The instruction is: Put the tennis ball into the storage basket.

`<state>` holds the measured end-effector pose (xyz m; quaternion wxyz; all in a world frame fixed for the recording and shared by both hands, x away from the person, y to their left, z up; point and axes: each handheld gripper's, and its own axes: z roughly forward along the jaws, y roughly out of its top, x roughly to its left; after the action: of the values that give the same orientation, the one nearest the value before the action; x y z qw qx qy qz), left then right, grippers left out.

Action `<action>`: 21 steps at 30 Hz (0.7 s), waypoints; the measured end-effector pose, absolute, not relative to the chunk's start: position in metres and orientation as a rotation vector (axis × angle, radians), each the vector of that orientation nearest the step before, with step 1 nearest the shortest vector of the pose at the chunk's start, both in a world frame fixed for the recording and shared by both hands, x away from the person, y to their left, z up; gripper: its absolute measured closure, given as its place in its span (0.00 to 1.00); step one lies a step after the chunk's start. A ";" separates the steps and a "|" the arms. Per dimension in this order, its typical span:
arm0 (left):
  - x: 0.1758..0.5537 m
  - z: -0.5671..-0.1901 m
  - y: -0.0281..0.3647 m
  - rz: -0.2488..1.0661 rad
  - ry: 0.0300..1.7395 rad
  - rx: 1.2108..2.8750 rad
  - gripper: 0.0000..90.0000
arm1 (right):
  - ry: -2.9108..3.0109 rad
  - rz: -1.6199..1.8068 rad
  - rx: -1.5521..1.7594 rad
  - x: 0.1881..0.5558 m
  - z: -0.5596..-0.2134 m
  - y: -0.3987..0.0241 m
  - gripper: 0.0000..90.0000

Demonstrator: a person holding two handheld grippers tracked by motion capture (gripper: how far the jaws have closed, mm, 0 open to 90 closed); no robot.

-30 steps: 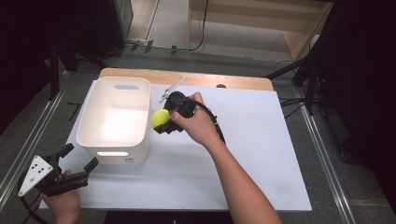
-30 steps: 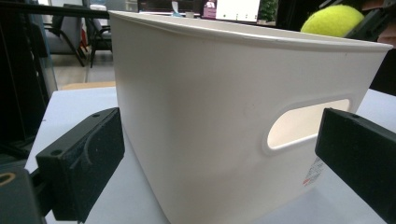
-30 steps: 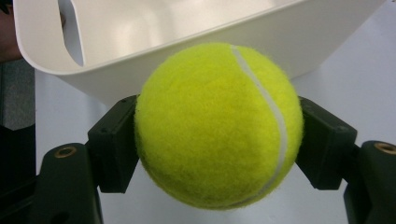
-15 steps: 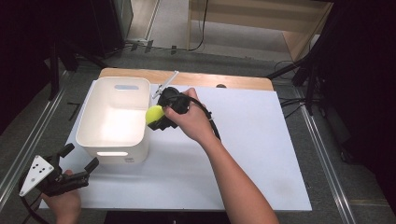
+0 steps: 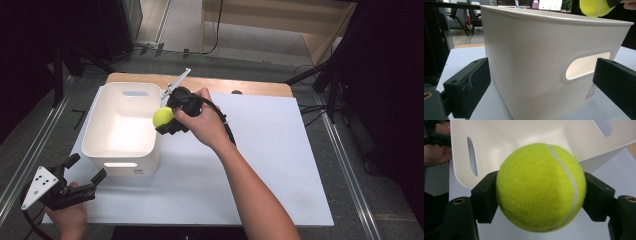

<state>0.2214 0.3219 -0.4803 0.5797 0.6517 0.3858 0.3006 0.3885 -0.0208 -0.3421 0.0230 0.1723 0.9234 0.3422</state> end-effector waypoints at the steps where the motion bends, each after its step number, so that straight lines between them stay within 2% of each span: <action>1: 0.221 -0.480 0.322 0.702 0.901 1.525 0.02 | 2.862 1.058 0.535 0.388 -0.341 -0.020 0.27; 21: 0.222 -0.480 0.321 0.695 0.898 1.522 0.02 | 2.883 1.063 0.464 0.388 -0.336 0.010 0.27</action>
<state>0.2217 0.3210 -0.4804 0.5821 0.6515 0.3847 0.2978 0.3878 0.0104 -0.3364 0.0168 0.1494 0.9276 0.3419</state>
